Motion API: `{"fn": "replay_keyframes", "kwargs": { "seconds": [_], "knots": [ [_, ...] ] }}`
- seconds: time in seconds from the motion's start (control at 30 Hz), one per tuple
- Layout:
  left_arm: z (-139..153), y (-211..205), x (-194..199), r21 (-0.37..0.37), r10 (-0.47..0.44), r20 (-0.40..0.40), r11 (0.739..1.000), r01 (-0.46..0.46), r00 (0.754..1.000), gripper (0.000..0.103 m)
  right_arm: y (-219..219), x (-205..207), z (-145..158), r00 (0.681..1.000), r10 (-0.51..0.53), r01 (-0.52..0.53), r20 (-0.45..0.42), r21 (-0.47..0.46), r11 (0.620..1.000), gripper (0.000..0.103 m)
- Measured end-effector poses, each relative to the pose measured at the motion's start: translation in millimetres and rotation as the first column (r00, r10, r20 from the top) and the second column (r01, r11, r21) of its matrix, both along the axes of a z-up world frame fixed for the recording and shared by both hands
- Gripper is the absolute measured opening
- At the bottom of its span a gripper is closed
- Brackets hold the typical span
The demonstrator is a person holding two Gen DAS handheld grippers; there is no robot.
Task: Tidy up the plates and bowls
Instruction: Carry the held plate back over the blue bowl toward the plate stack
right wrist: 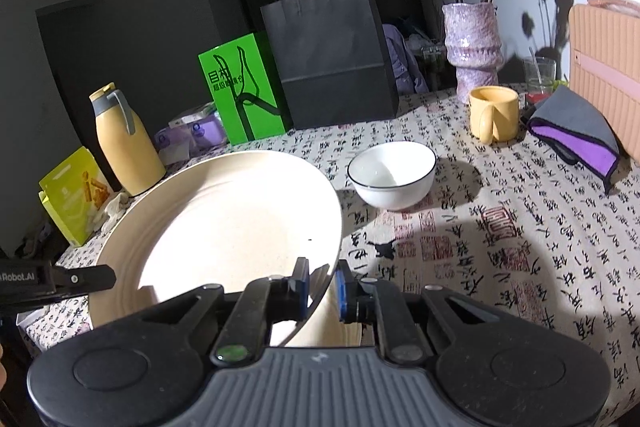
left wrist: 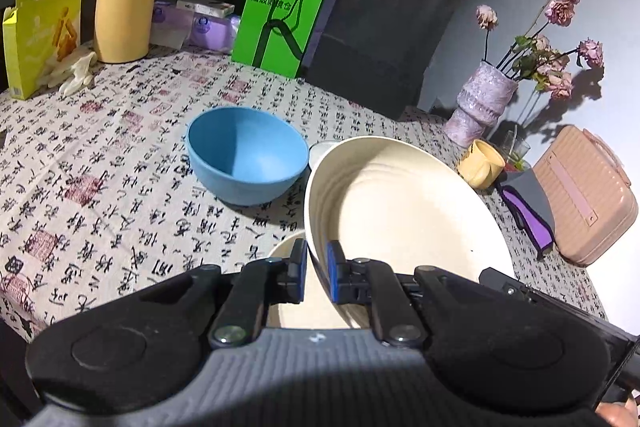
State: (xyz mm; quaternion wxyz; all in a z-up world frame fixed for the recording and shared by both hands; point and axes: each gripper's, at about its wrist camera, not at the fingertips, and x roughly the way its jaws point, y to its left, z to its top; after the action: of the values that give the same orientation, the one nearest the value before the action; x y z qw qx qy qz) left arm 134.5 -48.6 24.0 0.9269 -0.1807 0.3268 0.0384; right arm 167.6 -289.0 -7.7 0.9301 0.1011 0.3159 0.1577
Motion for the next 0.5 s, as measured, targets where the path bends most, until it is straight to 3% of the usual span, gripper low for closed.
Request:
{"fn": "replay_keyframes", "kwargs": {
  "seconds": [0.5],
  "knots": [
    [-41.0,2.5,1.0,-0.015,0.002,-0.072,1.000,-0.003,0.997,0.011,2.7,0.3,-27.7,0.999,0.021,-0.023,-0.046,-0.032,0.999,0.013]
  ]
}}
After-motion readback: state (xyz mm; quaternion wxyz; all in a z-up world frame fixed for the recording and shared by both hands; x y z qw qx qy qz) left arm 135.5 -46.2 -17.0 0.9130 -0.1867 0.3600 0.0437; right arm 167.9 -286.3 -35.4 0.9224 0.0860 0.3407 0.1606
